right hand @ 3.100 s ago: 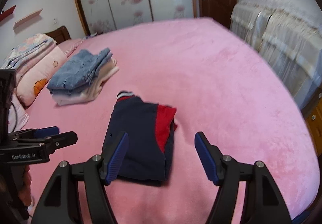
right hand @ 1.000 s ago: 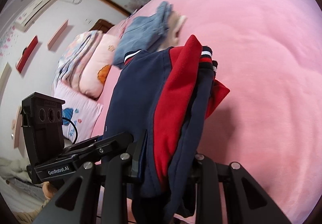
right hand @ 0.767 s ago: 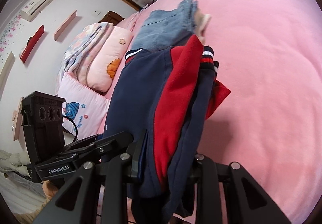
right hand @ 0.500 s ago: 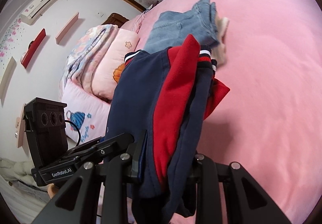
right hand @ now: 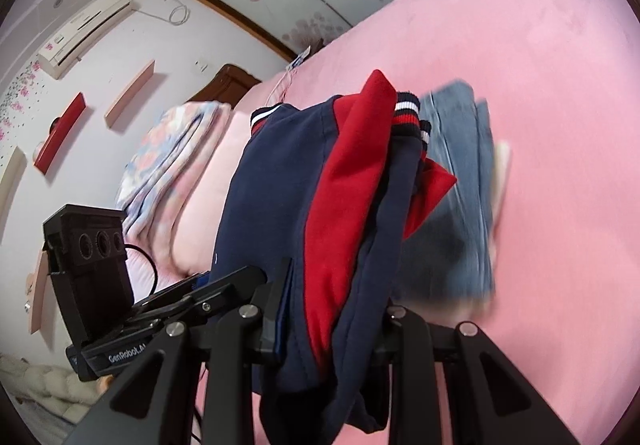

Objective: Fold large clothes
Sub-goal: 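Carry the navy bundle with both tools onto the folded jeans stack, then release the navy bundle on the jeans stack and open both tools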

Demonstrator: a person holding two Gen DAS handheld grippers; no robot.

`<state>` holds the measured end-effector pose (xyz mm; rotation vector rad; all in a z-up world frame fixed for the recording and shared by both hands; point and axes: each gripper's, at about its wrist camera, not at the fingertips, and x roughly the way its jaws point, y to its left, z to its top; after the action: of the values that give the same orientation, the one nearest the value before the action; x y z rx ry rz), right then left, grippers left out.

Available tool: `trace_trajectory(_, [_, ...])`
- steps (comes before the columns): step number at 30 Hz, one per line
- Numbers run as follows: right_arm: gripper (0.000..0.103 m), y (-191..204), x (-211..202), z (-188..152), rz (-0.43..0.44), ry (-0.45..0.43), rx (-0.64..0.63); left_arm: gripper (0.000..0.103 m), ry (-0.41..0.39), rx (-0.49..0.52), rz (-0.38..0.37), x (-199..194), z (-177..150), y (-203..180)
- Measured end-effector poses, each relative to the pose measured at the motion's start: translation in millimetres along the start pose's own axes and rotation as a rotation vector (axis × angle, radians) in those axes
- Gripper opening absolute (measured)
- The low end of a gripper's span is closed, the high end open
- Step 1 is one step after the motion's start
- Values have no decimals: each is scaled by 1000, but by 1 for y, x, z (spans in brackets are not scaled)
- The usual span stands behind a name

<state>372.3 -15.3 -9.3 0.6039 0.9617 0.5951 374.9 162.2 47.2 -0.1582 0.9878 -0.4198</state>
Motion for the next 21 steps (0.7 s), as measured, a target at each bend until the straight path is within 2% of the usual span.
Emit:
trace_trajectory(3, [27,-13,33,29,-5,-16,23,51,-7,-35,14,24,26,24])
trace_trajectory(6, [27,-23,61,43,-26,-19,29,51,-14,-47,62,51,42,44])
trace_trajectory(9, [27,-33,84,48,-74,-12,27,51,-33,-43,169,74,41,59])
trace_trajectory(10, [27,-39,95,49,-111,3,18,59,-30,-68,181,81,40,68])
trace_trajectory(12, [31,-51,107,46,-148,5,14,69,-33,-151,154,90,36,84])
trace_trajectory(13, [33,-55,109,46,-151,1,16,69,-50,-175,135,92,35,88])
trace_trajectory(15, [46,-59,108,44,-166,-13,19,69,-76,-162,146,92,31,84])
trace_trajectory(21, [57,-45,95,43,-275,27,-69,70,-85,-175,168,89,22,82])
